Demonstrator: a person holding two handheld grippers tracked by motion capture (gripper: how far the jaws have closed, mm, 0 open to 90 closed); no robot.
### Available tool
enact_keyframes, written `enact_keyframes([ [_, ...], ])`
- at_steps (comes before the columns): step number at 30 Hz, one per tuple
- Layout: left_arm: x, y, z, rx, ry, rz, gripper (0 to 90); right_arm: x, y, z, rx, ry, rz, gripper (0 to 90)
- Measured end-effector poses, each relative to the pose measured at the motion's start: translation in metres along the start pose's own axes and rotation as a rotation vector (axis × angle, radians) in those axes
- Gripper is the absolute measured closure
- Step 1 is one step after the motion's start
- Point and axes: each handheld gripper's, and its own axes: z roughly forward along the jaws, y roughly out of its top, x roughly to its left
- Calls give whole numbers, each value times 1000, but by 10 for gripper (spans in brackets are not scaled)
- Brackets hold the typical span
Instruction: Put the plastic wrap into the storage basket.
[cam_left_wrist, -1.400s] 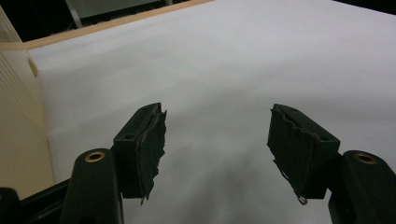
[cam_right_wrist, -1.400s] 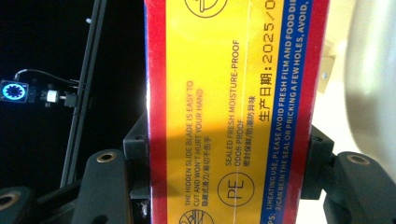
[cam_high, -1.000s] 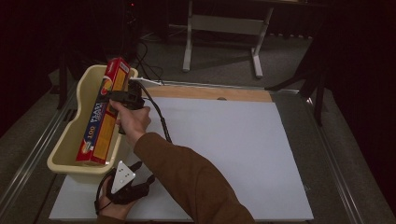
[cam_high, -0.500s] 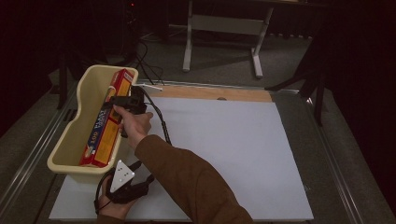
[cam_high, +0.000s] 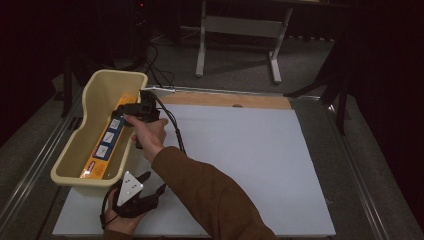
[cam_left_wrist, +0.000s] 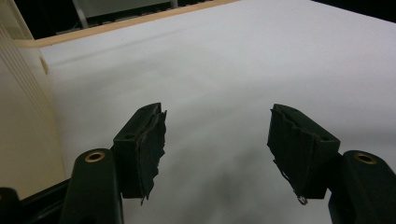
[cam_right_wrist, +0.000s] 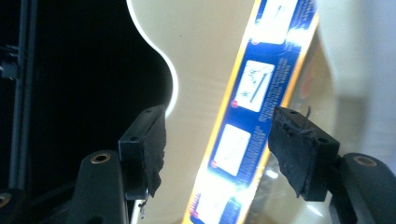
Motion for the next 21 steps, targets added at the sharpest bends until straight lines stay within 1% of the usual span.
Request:
enact_keyframes([
  [1,0,0,0,0,1,0,361,-1,0,-2,4,-4,-14,367],
  [2,0,0,0,-1,2,-1,361,-2,0,-4,12,-17,-54,374],
  [3,0,0,0,0,2,-1,361,-2,0,-4,12,-17,-54,374],
  [4,0,0,0,-1,3,0,361,-2,-1,-8,11,-39,-111,379],
  [5,0,0,0,-1,4,-1,361,-2,-1,-8,11,-39,-111,379],
  [6,0,0,0,-1,4,0,361,-2,-1,-9,10,-46,-132,382],
  [9,-1,0,0,0,4,1,361,-2,-1,-18,-7,-72,-221,395],
  [10,-1,0,0,-1,3,6,362,-3,-1,-23,-6,-91,-267,395],
  [11,-1,0,0,-1,3,6,361,-3,-1,-23,-6,-91,-267,395],
  [12,-2,0,0,-1,2,9,361,-4,-2,-30,-10,-107,-319,393],
  [13,-2,0,0,-1,3,9,361,-4,-2,-30,-10,-107,-319,393],
  [14,-2,1,0,0,3,10,361,-7,-3,-37,-11,-123,-373,390],
  [15,-2,1,0,0,3,10,361,-7,-3,-37,-11,-123,-373,390],
  [16,-2,1,0,0,5,10,361,-8,-3,-41,-8,-128,-388,391],
  [17,-2,1,0,-1,5,10,361,-10,-3,-47,-17,-133,-427,392],
  [18,-2,1,0,0,6,10,361,-13,-6,-55,-46,-157,-488,394],
  [19,-2,1,0,0,6,9,361,-13,-6,-55,-46,-157,-488,394],
  [20,-2,1,1,1,7,10,361,-13,-6,-59,-51,-168,-513,394],
  [21,-3,1,1,1,8,11,361,-14,-8,-65,-57,-183,-555,393],
])
